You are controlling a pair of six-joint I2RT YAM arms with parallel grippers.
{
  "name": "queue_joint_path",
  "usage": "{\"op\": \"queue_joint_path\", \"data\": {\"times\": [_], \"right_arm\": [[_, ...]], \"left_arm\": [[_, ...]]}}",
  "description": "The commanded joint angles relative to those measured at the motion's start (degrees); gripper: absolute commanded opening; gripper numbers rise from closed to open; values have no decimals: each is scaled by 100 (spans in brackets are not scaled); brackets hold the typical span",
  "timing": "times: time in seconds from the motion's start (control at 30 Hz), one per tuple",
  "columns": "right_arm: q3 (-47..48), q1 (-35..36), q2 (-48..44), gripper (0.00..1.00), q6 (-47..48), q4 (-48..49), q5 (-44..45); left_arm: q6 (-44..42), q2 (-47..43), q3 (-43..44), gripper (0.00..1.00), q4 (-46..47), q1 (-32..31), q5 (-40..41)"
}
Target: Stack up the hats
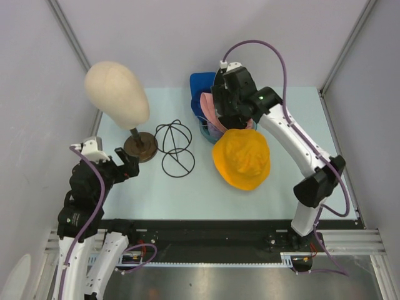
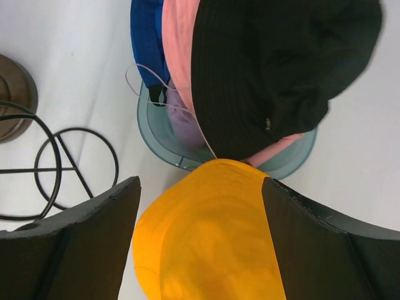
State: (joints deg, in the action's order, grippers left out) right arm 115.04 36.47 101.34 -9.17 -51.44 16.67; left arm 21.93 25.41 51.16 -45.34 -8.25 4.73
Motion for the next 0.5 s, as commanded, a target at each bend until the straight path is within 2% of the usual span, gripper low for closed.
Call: {"op": "queue_joint_path", "data": {"times": [0.0, 0.2, 0.33, 0.47], "right_arm": [[456, 36, 752, 83, -84, 74, -181], [1527, 194, 1871, 82, -32, -462, 196], [1600, 273, 2389, 81, -93, -613, 704], [1398, 212, 2504, 81, -234, -552, 1373]], "left_arm": [[-119, 411, 43, 100, 490, -27, 124], [-295, 597, 167, 100, 913, -27, -7], [-321, 579, 149, 100, 738, -27, -148], [-225, 500, 131, 100, 746, -27, -105]]}}
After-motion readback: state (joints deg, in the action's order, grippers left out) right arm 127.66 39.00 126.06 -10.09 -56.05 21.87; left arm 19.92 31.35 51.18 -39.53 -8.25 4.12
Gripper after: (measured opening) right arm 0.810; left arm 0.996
